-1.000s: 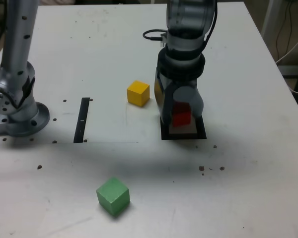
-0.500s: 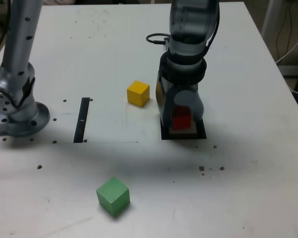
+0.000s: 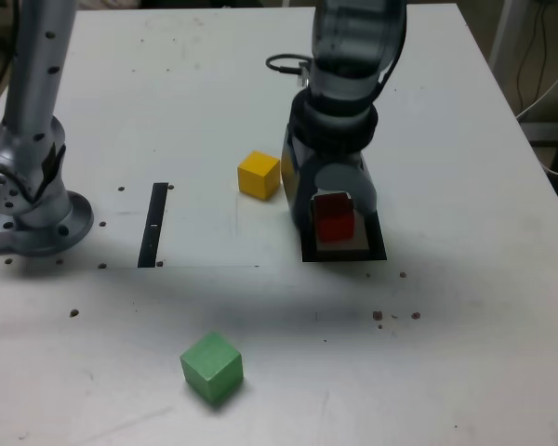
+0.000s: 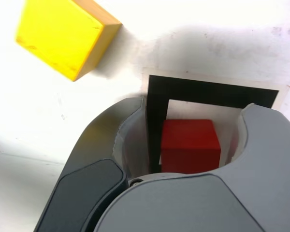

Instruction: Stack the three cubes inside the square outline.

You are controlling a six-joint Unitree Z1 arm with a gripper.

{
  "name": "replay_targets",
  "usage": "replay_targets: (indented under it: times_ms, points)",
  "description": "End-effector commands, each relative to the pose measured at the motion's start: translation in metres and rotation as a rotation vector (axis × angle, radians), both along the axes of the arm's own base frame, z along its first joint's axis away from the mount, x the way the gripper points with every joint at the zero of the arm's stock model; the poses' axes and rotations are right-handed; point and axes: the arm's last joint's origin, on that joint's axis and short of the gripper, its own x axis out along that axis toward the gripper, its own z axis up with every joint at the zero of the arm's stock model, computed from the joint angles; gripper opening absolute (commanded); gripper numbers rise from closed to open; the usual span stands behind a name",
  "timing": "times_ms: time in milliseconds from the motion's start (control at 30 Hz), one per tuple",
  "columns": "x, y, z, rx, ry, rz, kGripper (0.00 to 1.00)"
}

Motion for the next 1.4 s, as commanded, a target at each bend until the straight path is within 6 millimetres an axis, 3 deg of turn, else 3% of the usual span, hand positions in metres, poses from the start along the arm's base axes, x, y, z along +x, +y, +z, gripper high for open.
replay_targets:
  times_ms: [0, 267, 433, 633, 867, 1200, 1367]
  points:
    - [-0.009, -0.001, 0.024, -0.005, -0.027, -0.021, 0.99]
    - [-0.062, 0.002, 0.11, -0.051, -0.094, -0.211, 0.99]
    - [-0.095, 0.023, 0.132, -0.04, -0.053, -0.356, 0.99]
    - [-0.118, 0.052, 0.12, -0.055, 0.084, -0.438, 0.99]
    - [-0.127, 0.058, 0.096, -0.021, 0.161, -0.499, 0.99]
    - [-0.114, 0.06, 0.062, -0.027, 0.163, -0.552, 0.99]
    - [-0.095, 0.061, 0.036, -0.057, 0.2, -0.553, 0.99]
